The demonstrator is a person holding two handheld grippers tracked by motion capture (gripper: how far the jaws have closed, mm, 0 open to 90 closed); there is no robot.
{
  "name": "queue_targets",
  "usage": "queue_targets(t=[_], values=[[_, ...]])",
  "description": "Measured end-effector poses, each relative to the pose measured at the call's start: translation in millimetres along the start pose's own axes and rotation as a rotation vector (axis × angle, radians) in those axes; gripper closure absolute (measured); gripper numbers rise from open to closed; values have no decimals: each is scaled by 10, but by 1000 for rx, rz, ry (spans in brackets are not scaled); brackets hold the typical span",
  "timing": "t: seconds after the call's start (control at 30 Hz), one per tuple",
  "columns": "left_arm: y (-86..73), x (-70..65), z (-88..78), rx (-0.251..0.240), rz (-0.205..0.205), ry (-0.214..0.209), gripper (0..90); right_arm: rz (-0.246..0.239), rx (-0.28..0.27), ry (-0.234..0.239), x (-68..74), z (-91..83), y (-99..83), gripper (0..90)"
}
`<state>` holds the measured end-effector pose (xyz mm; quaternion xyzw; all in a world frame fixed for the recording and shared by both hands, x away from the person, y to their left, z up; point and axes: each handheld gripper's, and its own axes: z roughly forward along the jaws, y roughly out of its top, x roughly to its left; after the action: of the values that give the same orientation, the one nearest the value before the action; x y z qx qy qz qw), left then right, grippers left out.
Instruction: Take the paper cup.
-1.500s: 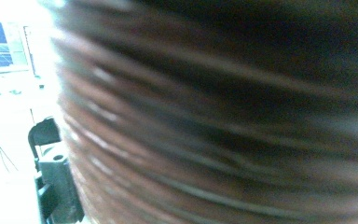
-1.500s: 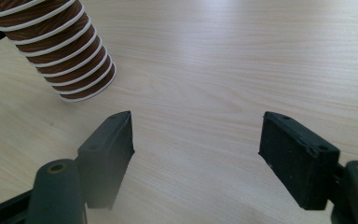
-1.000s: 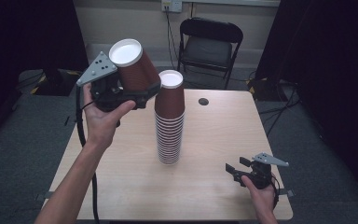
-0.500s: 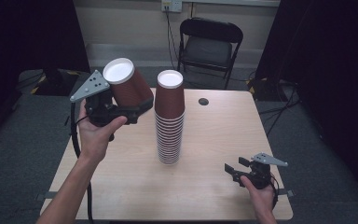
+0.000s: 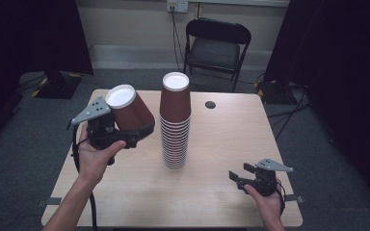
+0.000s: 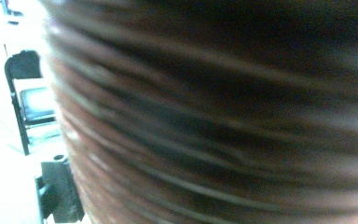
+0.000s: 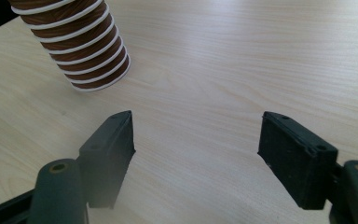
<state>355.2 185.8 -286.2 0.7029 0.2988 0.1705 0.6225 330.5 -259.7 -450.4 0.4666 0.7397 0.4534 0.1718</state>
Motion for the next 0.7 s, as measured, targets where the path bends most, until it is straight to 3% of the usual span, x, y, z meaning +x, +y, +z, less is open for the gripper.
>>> queue_targets(t=[0.1,0.2,0.3,0.47,0.57,0.7], values=[[-130,-53,32,22,-13,12,100,-14,-3,7,34,-4,12,263],[-237,-86,59,30,-17,-1,100,-28,-9,14,75,-15,35,261],[-275,-99,79,47,-13,8,99,-36,-16,20,105,-26,50,261],[-395,-106,95,103,-51,-3,99,-78,-24,19,197,-27,92,260],[-446,-123,80,105,-45,11,99,-93,-25,21,238,-19,98,267],[-572,-144,103,134,-79,5,99,-119,-24,56,366,17,146,274]])
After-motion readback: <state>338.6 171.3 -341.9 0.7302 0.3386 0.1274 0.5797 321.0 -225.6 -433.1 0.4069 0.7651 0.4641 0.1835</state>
